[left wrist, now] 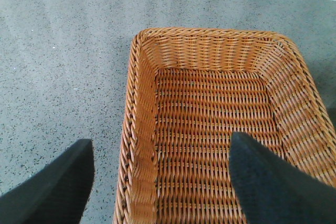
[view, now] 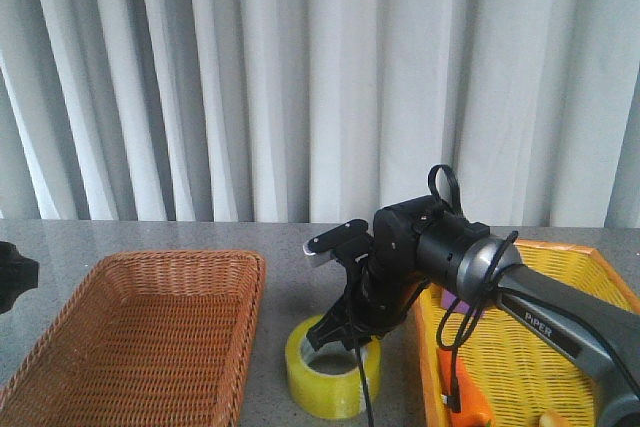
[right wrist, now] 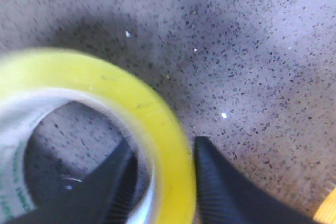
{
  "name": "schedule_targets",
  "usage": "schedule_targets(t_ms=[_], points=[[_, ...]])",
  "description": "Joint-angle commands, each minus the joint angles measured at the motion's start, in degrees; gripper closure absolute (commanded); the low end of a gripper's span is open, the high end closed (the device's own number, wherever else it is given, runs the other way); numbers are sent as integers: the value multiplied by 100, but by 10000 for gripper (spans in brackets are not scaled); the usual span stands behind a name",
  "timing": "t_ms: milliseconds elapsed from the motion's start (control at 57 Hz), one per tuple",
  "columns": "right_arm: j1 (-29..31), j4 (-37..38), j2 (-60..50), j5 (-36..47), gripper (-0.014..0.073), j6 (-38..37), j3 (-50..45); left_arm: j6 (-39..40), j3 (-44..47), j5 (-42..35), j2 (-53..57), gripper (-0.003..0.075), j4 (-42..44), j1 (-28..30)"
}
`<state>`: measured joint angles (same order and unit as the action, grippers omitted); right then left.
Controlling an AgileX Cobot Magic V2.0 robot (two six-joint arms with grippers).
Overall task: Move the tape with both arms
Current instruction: 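Open the right gripper and withdraw it from the tape roll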
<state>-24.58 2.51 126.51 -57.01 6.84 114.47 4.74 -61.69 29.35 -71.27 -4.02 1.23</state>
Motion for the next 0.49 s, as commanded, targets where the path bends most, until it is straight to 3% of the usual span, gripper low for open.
schedule_targets(t_ms=[0, 175, 298, 474], points=[[17, -16, -387, 278, 187, -144, 186, -2, -174, -350, 132, 203, -37, -39], [17, -53, -446, 260, 44, -151, 186, -2, -174, -337, 132, 203, -37, -39], [30, 20, -734, 468, 62, -156, 193, -2, -174, -346, 144, 203, -37, -39], [30, 548, -1586, 1080, 160, -214, 194, -2, -174, -342, 144, 203, -37, -60]])
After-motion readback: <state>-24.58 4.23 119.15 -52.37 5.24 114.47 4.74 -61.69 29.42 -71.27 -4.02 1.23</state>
